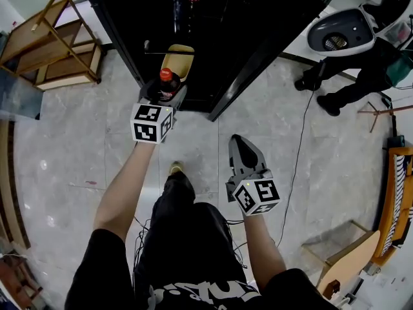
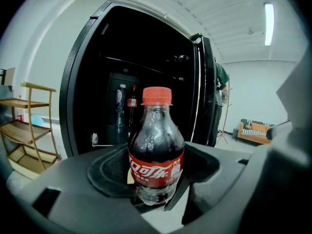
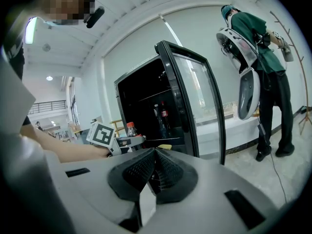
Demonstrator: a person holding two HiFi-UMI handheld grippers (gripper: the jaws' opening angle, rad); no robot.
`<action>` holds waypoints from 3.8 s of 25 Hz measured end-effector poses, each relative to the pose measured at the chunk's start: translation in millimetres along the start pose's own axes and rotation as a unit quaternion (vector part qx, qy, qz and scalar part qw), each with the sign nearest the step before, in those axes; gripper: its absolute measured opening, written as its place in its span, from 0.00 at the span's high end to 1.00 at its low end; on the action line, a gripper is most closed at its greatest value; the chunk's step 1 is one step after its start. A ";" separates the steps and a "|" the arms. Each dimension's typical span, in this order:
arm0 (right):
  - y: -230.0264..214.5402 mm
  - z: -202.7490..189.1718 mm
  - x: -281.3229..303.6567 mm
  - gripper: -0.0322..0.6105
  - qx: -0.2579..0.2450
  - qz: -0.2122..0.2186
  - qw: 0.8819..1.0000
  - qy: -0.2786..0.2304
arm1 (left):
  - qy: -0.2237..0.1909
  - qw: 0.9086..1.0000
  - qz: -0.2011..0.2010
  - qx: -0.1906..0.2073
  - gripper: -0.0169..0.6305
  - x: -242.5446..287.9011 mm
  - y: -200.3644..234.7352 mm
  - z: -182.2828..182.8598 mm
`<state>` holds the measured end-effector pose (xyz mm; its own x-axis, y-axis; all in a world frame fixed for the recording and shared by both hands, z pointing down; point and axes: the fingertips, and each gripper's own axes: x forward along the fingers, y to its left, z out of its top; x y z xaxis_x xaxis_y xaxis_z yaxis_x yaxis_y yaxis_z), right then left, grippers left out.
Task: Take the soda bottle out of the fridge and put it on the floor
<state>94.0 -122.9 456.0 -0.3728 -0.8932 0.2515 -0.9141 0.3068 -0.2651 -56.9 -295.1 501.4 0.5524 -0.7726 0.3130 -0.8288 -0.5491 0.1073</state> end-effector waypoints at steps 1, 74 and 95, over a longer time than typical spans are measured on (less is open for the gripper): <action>-2.4 -5.0 1.6 0.91 0.000 0.000 1.000 0.002 | 0.002 1.000 -0.002 0.001 0.50 -0.8 -1.8 -7.4; -140.0 -387.4 132.1 0.91 0.000 0.024 0.999 -0.023 | 0.048 0.999 -0.022 0.005 0.50 133.8 -3.7 -591.0; -144.1 -390.8 136.0 0.91 0.001 0.022 1.000 -0.014 | 0.040 0.999 -0.010 0.013 0.49 130.2 -10.7 -599.8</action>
<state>112.6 -160.1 892.2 -0.4080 -0.8878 0.2127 -0.8963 0.3454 -0.2780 -29.4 -198.7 1107.1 0.5587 -0.7338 0.3865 -0.8148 -0.5727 0.0903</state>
